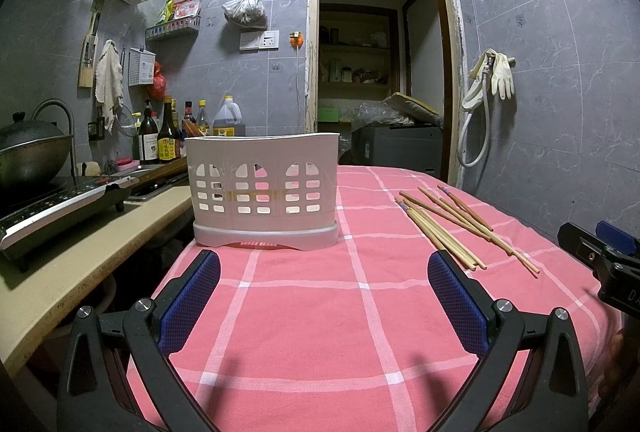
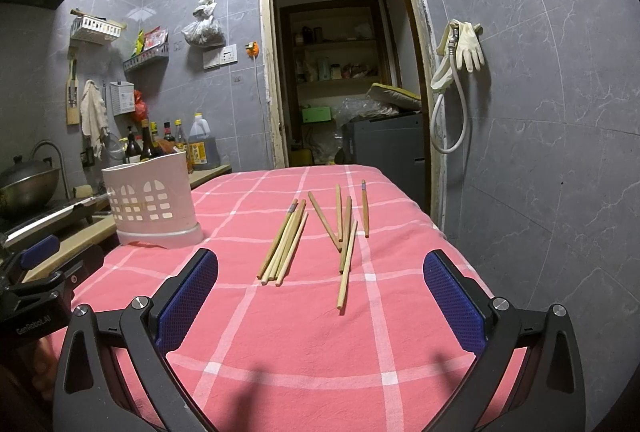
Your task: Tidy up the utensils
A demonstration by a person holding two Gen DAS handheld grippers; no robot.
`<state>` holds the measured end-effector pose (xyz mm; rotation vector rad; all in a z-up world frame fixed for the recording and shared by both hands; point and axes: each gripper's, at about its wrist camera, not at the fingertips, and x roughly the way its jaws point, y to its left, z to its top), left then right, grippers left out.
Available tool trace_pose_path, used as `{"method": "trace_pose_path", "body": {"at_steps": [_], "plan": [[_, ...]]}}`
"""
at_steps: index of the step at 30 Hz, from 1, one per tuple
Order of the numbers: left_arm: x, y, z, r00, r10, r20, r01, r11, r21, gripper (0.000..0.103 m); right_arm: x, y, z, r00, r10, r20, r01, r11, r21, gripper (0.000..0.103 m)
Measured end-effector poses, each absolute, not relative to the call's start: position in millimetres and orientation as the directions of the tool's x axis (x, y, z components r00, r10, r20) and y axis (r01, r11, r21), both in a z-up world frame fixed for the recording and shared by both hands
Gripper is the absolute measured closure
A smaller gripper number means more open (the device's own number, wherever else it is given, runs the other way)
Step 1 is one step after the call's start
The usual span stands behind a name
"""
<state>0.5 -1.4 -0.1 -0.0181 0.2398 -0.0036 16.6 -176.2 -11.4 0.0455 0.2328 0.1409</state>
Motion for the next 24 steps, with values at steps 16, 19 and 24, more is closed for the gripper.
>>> {"method": "trace_pose_path", "body": {"at_steps": [16,19,24], "plan": [[0.1,1.1,-1.6,0.971,-0.005,-0.239,0.001,1.000,-0.019,0.001,16.9,-176.0,-12.3,0.963,0.144,-0.228,-0.133,0.989,0.063,0.000],[0.2,1.1,-1.6,0.971,-0.005,-0.239,0.001,1.000,-0.018,0.001,17.0,-175.8,-12.5,0.963,0.144,-0.229,-0.133,0.989,0.063,0.000],[0.2,1.0,-1.6,0.971,-0.005,-0.239,0.001,1.000,-0.019,0.001,17.1,-175.6,-12.8,0.963,0.145,-0.229,-0.134,0.989,0.063,0.000]]}}
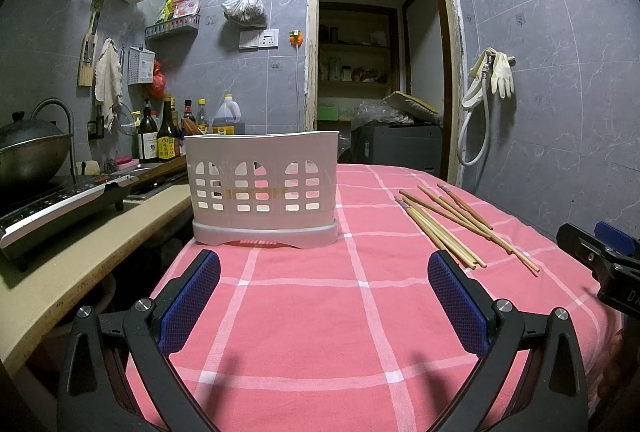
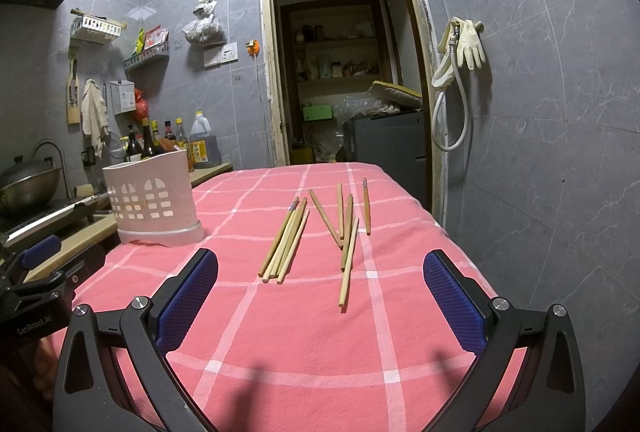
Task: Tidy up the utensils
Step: 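Move both tools toward the chopstick pile and open the right gripper over one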
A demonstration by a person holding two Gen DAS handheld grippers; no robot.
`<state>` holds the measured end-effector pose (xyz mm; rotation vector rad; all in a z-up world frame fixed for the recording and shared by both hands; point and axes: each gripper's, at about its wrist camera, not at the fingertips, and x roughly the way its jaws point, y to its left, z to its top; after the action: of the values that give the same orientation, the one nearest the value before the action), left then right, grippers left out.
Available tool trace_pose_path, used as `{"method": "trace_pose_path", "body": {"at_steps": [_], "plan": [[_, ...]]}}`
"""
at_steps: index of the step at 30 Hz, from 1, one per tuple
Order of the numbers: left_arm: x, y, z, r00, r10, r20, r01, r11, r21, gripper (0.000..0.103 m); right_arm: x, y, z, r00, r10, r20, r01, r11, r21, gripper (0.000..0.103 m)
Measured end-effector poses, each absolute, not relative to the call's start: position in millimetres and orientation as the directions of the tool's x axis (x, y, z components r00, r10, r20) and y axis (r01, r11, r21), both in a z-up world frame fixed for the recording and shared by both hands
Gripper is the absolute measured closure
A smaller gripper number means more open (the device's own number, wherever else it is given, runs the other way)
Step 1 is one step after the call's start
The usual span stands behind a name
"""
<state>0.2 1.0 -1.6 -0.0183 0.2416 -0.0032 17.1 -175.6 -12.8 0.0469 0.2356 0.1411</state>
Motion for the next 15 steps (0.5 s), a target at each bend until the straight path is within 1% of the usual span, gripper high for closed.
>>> {"method": "trace_pose_path", "body": {"at_steps": [9,15], "plan": [[3.0,3.5,-2.5,0.970,0.001,-0.243,-0.006,1.000,-0.018,0.001,19.3,-175.9,-11.9,0.962,0.135,-0.237,-0.125,0.990,0.058,0.000],[9.4,4.3,-5.8,0.972,0.016,-0.234,-0.023,0.999,-0.030,0.001,29.0,-172.7,1.4,0.965,0.072,-0.251,-0.067,0.997,0.031,0.000]]}}
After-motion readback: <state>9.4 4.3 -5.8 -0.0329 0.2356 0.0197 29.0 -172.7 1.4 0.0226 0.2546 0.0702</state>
